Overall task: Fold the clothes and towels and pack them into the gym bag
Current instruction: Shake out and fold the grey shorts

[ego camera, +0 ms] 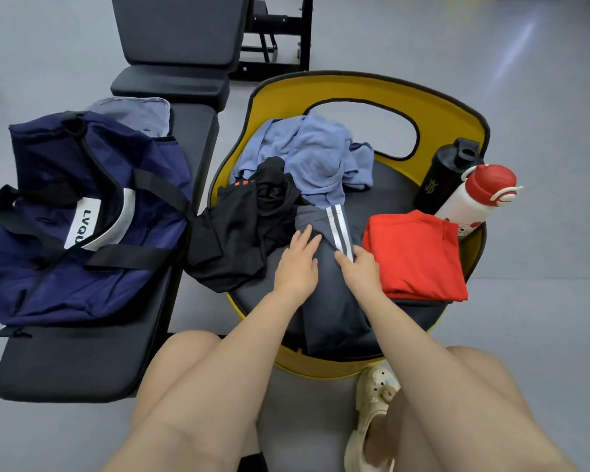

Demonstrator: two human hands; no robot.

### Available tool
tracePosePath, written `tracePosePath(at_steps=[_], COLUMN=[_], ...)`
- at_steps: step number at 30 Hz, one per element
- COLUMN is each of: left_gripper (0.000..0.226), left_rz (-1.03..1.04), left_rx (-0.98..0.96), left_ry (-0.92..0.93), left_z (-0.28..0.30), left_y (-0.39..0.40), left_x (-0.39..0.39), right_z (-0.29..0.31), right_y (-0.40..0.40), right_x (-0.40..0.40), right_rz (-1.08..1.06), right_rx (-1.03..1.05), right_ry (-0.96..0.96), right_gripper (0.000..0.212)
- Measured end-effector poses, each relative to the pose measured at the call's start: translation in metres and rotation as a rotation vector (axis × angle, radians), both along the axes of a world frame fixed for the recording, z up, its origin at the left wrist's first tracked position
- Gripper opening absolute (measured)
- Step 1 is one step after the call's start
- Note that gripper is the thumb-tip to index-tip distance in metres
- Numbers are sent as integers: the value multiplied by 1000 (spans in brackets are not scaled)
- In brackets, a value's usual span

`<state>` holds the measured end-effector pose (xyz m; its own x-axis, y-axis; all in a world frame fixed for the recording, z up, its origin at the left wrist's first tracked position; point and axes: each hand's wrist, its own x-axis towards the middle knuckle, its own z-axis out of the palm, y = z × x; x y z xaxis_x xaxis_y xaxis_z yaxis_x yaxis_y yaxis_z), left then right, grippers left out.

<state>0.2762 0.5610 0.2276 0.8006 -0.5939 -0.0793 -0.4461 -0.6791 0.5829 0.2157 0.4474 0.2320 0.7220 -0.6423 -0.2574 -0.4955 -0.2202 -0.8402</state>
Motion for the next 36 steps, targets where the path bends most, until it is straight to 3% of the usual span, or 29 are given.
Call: tracePosePath(at_steps=[3, 7, 10, 12, 14, 16, 21, 26, 28, 36], left_gripper=[56, 56, 55, 56, 63, 67, 53, 53, 53, 52], left_rz=[-164, -286, -359, -383, -378, -401, -407, -372, -363, -335], left_rx=[198, 375, 383, 284, 134, 90, 359, 463, 498, 529], left_ry=[-121, -219, -208, -133, -12, 38, -256, -428, -463, -486], left_z=[-9, -23, -31, -34, -33, -32, -39, -45, -45, -48], left_y=[-17, -24, -25, -25, -22, -18, -18, -23, -28, -51], left_x=[2, 6, 12, 15, 17, 21, 22, 31, 40, 76], right_z=[-8, -19, -29, -39, -43, -43, -57, -63, -64, -69], right_y=[-9, -4, 2, 2, 5, 7, -1, -2, -7, -30], right_x=[-6, -7, -13, -15, -16, -17, -21, 0, 10, 47], right_rz=[-8, 98, 234, 334, 376, 414, 502, 511, 492, 470], right_rx=[-125, -284, -639, -760, -765, -799, -828, -783, -786, -819], right_ry=[65, 166, 133, 124, 141, 153, 279, 338, 332, 292], right_gripper=[23, 58, 66, 61, 51, 56, 60, 60, 69, 57])
